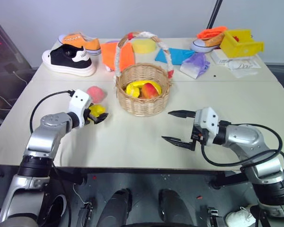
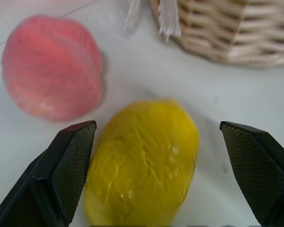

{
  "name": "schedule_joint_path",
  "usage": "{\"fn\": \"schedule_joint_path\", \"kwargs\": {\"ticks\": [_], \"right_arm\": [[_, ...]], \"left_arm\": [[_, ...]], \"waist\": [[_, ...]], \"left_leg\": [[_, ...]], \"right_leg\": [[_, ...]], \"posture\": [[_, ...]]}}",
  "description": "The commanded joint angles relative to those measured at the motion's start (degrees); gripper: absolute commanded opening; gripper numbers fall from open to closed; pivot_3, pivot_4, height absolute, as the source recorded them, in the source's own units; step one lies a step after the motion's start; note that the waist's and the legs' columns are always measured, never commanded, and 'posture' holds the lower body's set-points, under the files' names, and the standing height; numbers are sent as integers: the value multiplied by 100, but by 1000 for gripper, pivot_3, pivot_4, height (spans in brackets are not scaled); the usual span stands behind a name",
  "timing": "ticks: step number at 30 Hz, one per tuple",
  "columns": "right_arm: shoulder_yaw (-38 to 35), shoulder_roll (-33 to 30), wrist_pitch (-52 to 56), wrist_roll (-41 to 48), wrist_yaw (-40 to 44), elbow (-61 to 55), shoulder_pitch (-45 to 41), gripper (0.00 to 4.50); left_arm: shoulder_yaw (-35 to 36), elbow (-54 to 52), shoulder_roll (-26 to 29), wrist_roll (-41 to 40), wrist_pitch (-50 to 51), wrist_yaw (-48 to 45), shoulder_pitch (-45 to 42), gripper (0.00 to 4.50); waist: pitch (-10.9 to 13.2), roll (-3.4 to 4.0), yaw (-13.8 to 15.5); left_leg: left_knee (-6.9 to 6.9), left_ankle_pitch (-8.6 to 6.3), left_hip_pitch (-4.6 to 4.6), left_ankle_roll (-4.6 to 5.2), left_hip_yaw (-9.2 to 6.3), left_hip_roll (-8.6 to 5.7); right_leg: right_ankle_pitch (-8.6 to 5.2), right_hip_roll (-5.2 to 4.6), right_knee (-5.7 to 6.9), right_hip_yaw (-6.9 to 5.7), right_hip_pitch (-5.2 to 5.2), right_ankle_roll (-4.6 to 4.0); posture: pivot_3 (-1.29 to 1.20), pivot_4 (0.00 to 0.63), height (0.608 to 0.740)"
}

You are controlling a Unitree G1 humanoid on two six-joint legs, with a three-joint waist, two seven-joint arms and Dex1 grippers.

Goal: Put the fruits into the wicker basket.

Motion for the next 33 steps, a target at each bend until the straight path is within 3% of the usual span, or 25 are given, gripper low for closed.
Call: {"fn": "schedule_joint_path", "kwargs": {"ticks": [1, 3, 6, 8, 10, 17, 23, 26, 28, 33], "right_arm": [[-55, 57, -199, -1, -24, -28, -5, 4443], [-45, 76, -231, -7, -34, -5, -12, 4443], [-53, 121, -307, -15, -52, 53, -38, 4500], [-16, 107, -370, -73, -24, 81, -27, 4500], [0, 118, -393, -81, -12, 93, -12, 4500], [52, 173, -349, -83, -41, 121, -145, 4500], [-203, 223, -239, 68, -218, 211, -296, 4500], [-479, 454, -255, 118, -656, 544, -568, 4500], [-606, 582, -318, 74, -870, 826, -794, 4500], [-628, 758, -466, -105, -1221, 1023, -1128, 4500]], "left_arm": [[-77, 96, -28, 239, -247, 29, -30, 4500], [-43, 143, -81, 268, -253, 53, -5, 4500], [131, 191, -215, 238, -347, 167, 1, 3686], [165, 203, -245, 300, -533, 244, -2, 2707], [244, 223, -307, 304, -608, 370, -27, 2304], [396, 19, -373, 230, -723, 383, 72, 2304], [1045, -1414, -733, -1109, 90, 173, -177, 2304], [845, -1596, -907, -1071, 322, 442, -718, 2304], [652, -1460, -1320, -1066, 408, 707, -1248, 2304], [101, -463, -1859, -289, -102, 1207, -1845, 2304]], "waist": [[0, 0, -1], [0, 0, -1], [0, -1, -4], [0, -1, -11], [0, 0, -9], [0, -1, -8], [5, -8, 14], [4, -10, 8], [5, -11, 19], [4, -11, -24]], "left_leg": [[0, 0, 0, 0, 0, 0], [0, 0, -1, 0, 0, 0], [0, 0, -1, 0, -2, 0], [0, 0, -1, 0, -3, 0], [0, 0, -1, 0, -3, 0], [1, 1, -1, -1, -3, 0], [7, 1, -7, -2, -11, 0], [13, 1, -4, -2, -11, -3], [13, 2, 0, -3, -10, -4], [8, 4, 0, -5, -9, -8]], "right_leg": [[0, 0, 0, 0, 0, 0], [0, 0, 0, 0, 0, 0], [0, 0, 0, -1, -1, 0], [0, 0, 1, -1, -2, 0], [0, 0, 1, -2, -2, 0], [0, 0, 2, -2, -1, 1], [1, -1, 2, -8, -2, 1], [2, -1, 2, -9, 5, 2], [4, 0, 2, -9, 9, 5], [5, 0, 0, -8, 8, 10]], "posture": [[0, 150, 740], [0, 150, 740], [0, 150, 740], [0, 150, 740], [0, 150, 740], [0, 150, 740], [0, 150, 740], [0, 150, 740], [0, 150, 740], [0, 150, 740]]}}
